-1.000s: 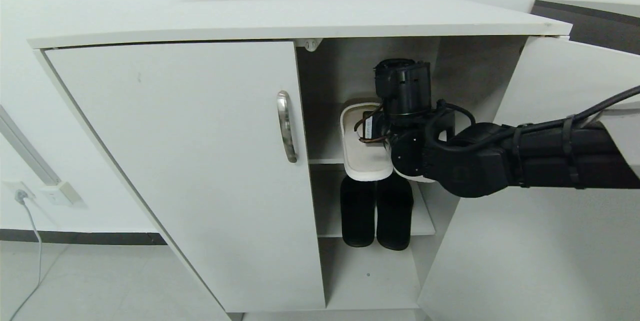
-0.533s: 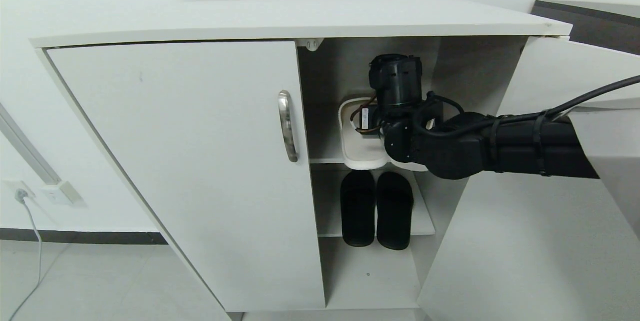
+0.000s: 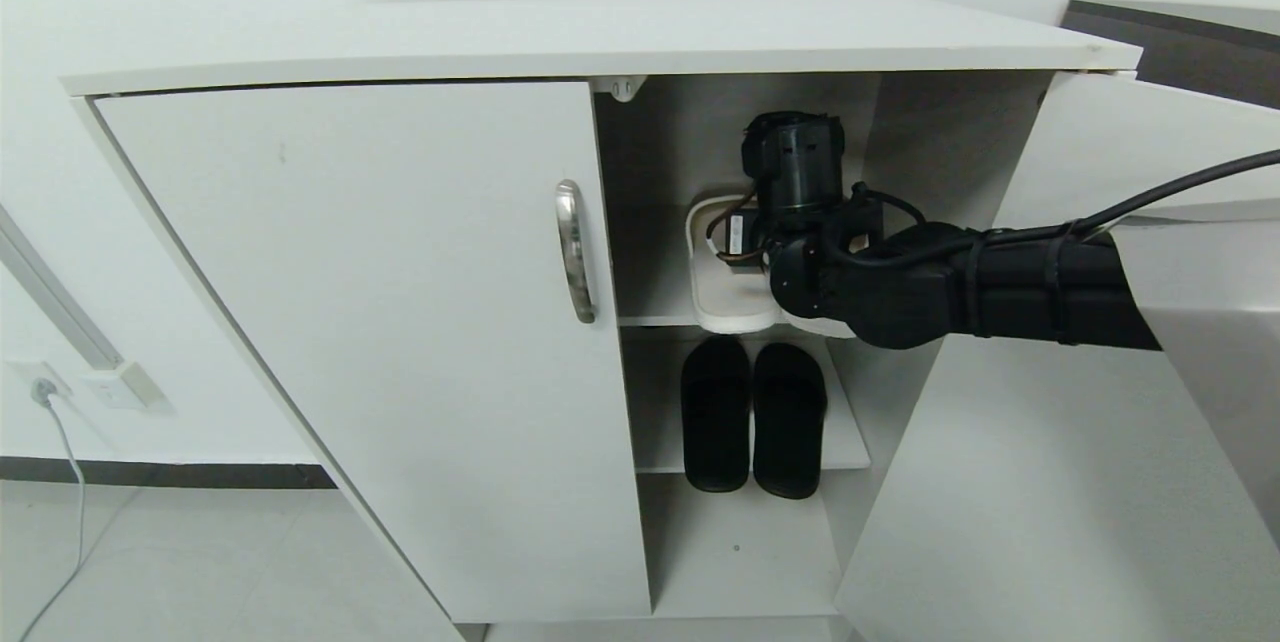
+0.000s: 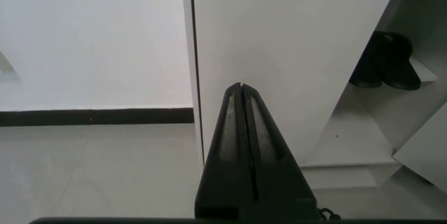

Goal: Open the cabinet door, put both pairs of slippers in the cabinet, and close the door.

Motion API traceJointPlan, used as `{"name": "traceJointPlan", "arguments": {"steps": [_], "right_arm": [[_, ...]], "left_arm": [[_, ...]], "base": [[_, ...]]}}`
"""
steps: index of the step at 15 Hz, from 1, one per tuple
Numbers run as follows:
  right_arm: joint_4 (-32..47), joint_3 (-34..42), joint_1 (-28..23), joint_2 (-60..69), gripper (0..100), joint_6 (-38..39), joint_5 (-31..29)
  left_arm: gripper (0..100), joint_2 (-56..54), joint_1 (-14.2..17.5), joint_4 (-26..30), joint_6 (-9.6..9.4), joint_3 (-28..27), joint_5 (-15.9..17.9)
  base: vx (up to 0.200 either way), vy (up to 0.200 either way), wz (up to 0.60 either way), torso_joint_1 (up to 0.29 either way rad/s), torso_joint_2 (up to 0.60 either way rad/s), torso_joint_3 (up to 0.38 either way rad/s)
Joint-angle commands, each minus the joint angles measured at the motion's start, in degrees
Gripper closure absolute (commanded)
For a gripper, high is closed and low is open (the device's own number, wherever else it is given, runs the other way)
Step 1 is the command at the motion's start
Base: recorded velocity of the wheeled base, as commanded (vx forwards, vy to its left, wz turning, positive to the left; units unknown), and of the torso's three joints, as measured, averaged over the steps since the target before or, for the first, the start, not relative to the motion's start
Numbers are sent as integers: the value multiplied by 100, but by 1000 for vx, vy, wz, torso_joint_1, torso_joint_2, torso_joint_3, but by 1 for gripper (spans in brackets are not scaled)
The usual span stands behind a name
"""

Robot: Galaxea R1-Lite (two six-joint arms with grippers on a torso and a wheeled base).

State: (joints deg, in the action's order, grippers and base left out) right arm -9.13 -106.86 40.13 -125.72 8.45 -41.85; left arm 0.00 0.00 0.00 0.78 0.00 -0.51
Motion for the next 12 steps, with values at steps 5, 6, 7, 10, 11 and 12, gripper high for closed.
{"name": "traceJointPlan", "arguments": {"steps": [5,6,7,10,11,12], "right_arm": [[-1,-10,12,-58,100,-1,1],[-1,-10,12,-58,100,-1,1],[-1,-1,12,-58,0,-1,1],[-1,60,21,-23,0,8,1],[-10,350,74,162,0,-1,1],[-45,605,144,320,0,8,-7]], "left_arm": [[100,0,0,0,10,-9,-2],[100,0,0,0,1,0,-2],[100,9,0,0,1,0,-2],[100,9,0,0,10,0,-2],[100,0,0,0,1,0,-2],[100,0,0,0,1,0,-2]], "base": [[0,0,0,0,0,0],[0,0,0,0,0,0],[0,0,0,0,0,0],[0,0,0,0,0,0],[0,0,0,0,0,0],[0,0,0,0,0,0]]}}
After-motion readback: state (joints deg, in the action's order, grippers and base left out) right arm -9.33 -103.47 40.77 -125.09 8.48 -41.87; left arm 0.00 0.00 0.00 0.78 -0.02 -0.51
